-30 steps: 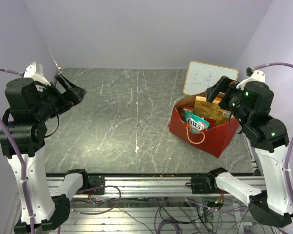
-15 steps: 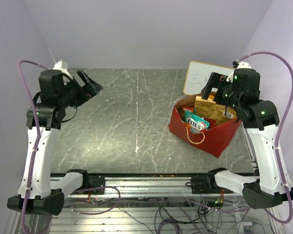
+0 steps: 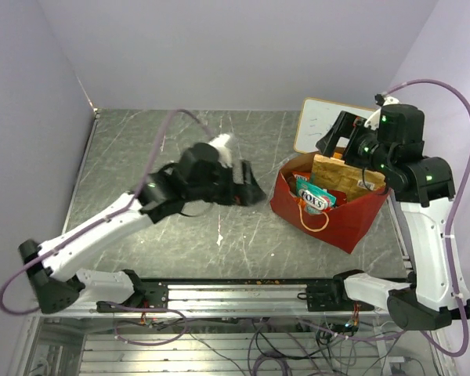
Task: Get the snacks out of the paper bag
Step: Adjust the paper bag at the center of the board.
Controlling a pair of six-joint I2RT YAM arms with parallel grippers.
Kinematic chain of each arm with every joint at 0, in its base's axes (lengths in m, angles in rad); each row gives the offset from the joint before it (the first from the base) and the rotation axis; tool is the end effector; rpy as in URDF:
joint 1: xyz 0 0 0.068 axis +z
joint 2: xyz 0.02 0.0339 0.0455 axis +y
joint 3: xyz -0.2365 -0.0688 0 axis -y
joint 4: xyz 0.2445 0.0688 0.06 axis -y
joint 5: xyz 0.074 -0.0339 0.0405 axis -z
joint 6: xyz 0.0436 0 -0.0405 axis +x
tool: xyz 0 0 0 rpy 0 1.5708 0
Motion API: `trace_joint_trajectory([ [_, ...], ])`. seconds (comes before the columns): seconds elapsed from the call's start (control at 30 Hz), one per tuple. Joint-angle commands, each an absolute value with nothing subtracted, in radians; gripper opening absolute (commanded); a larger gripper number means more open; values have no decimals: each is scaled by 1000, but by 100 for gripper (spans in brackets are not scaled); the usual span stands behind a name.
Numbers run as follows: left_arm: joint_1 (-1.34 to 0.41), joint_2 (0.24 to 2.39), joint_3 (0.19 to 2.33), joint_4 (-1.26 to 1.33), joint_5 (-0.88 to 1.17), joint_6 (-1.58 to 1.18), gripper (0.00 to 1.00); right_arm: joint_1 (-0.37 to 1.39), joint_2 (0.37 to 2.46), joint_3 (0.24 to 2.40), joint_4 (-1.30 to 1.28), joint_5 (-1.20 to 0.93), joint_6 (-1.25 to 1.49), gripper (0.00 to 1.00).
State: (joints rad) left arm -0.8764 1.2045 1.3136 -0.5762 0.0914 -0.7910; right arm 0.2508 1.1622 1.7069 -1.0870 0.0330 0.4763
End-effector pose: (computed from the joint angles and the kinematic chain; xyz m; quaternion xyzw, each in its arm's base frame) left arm 0.1740 -0.2151 0.3677 0.0602 0.8489 -0.4139 0.3232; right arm 0.1987 0.0494 0.4479 0.1060 0.8641 0.1615 0.4648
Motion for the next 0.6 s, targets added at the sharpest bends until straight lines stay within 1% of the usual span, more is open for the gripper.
trace_joint_trajectory([
  [0.0, -1099, 1334, 1384, -421, -38, -780, 99, 239, 1151, 1800, -1170, 74, 517, 100],
  [0.1, -1196, 1460, 1452, -359, -50, -792, 99, 238, 1134, 1858, -1218, 148, 510, 100],
  [0.27, -1269, 1607, 1516, -282, -47, -923, 99, 237, 1140, 1963, -1286, 201, 490, 100],
  [0.37, -1279, 1622, 1503, -250, -69, -971, 99, 236, 1131, 1981, -1316, 213, 491, 100],
  [0.43, -1276, 1627, 1509, -259, -83, -977, 100, 237, 1110, 1956, -1312, 209, 501, 100],
  [0.57, -1274, 1634, 1549, -300, -109, -963, 98, 236, 1056, 1895, -1298, 194, 542, 100],
])
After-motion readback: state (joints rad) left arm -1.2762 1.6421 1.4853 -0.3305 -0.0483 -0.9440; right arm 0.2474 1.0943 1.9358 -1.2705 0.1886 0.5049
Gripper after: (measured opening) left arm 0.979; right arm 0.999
